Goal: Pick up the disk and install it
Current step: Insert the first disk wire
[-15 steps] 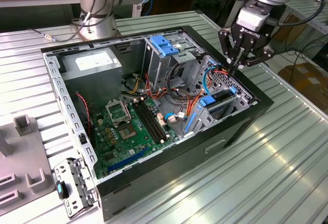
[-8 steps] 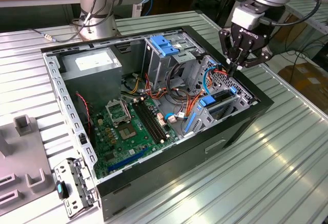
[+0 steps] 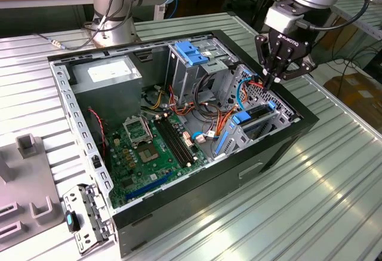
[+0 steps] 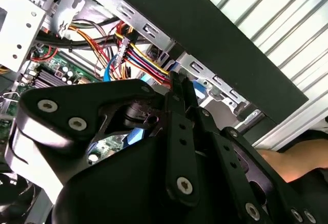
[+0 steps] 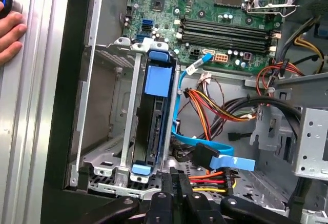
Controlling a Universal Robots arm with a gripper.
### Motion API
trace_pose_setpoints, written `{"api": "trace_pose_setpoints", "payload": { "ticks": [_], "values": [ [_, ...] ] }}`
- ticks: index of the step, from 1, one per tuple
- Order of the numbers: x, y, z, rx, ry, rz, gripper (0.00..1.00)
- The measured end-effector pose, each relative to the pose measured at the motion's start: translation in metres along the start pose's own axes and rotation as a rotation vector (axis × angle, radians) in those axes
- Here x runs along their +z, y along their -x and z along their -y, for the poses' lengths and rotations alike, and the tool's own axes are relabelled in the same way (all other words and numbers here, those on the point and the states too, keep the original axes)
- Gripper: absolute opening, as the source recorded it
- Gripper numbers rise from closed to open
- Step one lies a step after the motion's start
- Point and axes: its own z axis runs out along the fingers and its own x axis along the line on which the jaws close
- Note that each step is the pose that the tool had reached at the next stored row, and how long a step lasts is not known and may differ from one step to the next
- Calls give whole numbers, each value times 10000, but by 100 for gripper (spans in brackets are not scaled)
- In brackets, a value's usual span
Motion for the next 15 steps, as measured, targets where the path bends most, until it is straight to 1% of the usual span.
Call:
{"api": "trace_pose_setpoints", "payload": {
  "ticks": [1, 3, 4, 5, 9, 13, 15],
  "values": [
    [2, 0, -1, 257, 20, -2, 16],
    [7, 1, -1, 657, 51, -4, 16],
    [12, 1, -1, 929, 73, -4, 16],
    [16, -3, -3, 1029, 79, -6, 16],
    [30, -40, -63, 955, 75, -6, 16],
    [64, -47, -85, 473, 38, -4, 16],
    [67, -56, -103, 382, 31, -3, 16]
  ]
}}
